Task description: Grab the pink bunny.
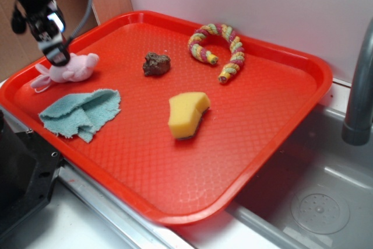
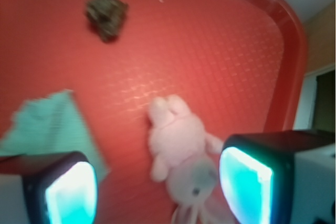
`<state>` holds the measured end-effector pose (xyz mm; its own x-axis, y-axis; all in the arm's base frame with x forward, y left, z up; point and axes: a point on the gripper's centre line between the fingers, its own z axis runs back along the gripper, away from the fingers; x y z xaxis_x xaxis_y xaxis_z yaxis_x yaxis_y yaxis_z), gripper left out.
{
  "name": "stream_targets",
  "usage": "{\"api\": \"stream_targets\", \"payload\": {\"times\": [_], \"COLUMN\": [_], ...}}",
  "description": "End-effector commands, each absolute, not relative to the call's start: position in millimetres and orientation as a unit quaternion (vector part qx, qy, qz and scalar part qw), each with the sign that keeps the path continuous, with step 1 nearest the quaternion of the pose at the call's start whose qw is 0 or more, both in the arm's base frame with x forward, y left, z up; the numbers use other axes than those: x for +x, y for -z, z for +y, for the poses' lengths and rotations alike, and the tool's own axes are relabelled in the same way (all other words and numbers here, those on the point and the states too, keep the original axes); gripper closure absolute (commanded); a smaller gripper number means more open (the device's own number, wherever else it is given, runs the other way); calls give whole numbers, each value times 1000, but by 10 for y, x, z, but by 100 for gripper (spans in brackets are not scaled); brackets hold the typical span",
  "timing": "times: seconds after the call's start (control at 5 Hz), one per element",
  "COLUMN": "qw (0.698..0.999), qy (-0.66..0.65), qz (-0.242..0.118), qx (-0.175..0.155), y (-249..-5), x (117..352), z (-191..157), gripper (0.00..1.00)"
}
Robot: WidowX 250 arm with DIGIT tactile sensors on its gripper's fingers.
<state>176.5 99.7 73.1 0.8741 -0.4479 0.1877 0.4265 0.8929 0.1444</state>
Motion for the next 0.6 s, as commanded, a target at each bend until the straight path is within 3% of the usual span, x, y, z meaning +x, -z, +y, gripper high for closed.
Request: {"api": "stream_targets", "payload": {"times": [0.0,0.2,0.4], "qw": [966,968,974], "qy": [220,212,193], "qz": [-79,-69,-57], "qx": [107,115,103], "y": [-387,-332,-318], "x": [1802,1809,1856], "z": [1173,1198,1218], "gripper": [0,0,100]}}
